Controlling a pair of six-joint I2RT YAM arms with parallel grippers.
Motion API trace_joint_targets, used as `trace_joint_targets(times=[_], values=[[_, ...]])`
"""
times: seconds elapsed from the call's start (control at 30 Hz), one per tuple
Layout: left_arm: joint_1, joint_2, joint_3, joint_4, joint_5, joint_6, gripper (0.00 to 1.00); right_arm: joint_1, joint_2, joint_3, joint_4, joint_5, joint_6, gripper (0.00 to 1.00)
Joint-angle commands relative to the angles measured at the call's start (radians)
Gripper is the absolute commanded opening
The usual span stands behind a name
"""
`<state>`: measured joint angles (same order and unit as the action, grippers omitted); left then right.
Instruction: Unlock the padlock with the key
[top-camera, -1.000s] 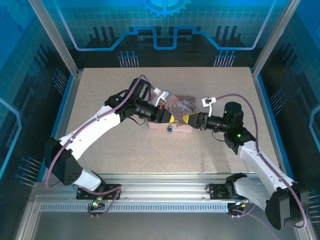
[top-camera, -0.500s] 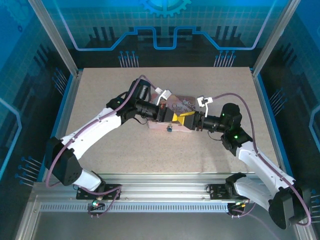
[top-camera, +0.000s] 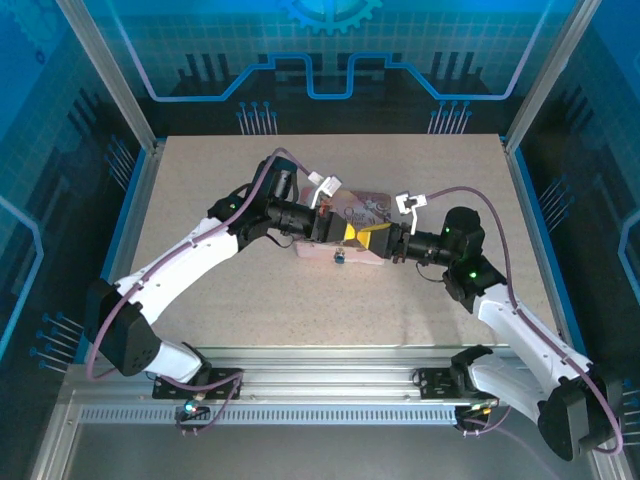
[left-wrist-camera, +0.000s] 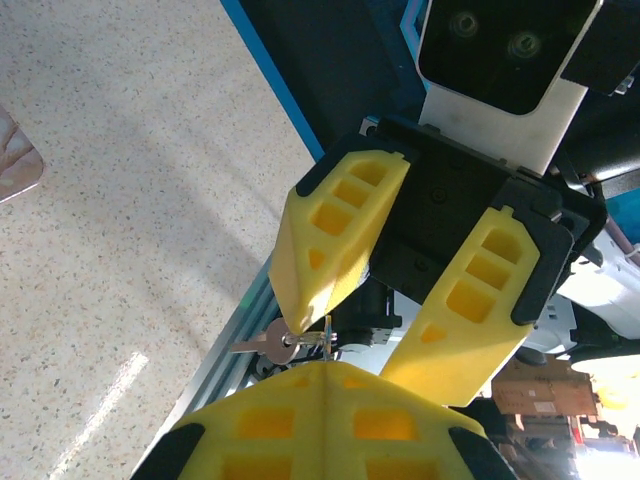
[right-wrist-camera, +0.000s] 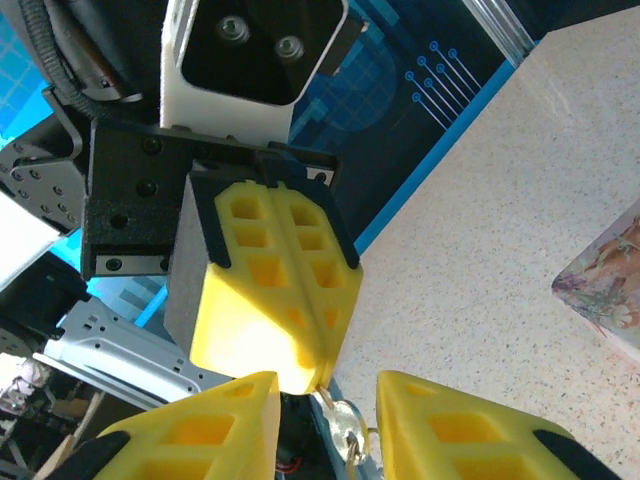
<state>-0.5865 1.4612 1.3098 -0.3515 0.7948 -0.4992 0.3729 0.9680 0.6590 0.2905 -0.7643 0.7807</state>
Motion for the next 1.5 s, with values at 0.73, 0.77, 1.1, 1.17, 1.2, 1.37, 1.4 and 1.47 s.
trace_joint_targets(times=[0.73, 0.77, 1.1, 1.17, 1.2, 1.37, 1.4, 1.47], values=[[0.013, -0.024, -0.014, 0.045, 0.018, -0.015, 0.0, 0.008, -0.044, -0.013, -0.005, -0.059, -0.038, 0.0], [0.013, -0.023, -0.015, 0.046, 0.017, -0.016, 0.0, 0.009, -0.047, -0.013, -0.01, -0.055, -0.042, 0.0], [0.049, -0.077, -0.07, 0.066, -0.063, -0.042, 0.51, 0.0, -0.078, 0.01, -0.147, 0.033, -0.1, 0.0], [0.07, -0.102, -0.107, 0.09, -0.083, -0.058, 0.59, -0.005, -0.091, 0.01, -0.171, 0.051, -0.115, 0.0], [0.08, -0.116, -0.129, 0.108, -0.09, -0.067, 0.61, -0.007, -0.099, 0.011, -0.187, 0.064, -0.124, 0.0], [0.107, -0.17, -0.21, 0.139, -0.168, -0.08, 0.79, -0.011, -0.132, 0.029, -0.302, 0.138, -0.19, 0.0], [0.109, -0.18, -0.227, 0.147, -0.186, -0.082, 0.84, -0.012, -0.136, 0.032, -0.321, 0.144, -0.201, 0.0], [0.11, -0.199, -0.259, 0.162, -0.221, -0.081, 0.99, -0.013, -0.138, 0.043, -0.359, 0.153, -0.223, 0.0]])
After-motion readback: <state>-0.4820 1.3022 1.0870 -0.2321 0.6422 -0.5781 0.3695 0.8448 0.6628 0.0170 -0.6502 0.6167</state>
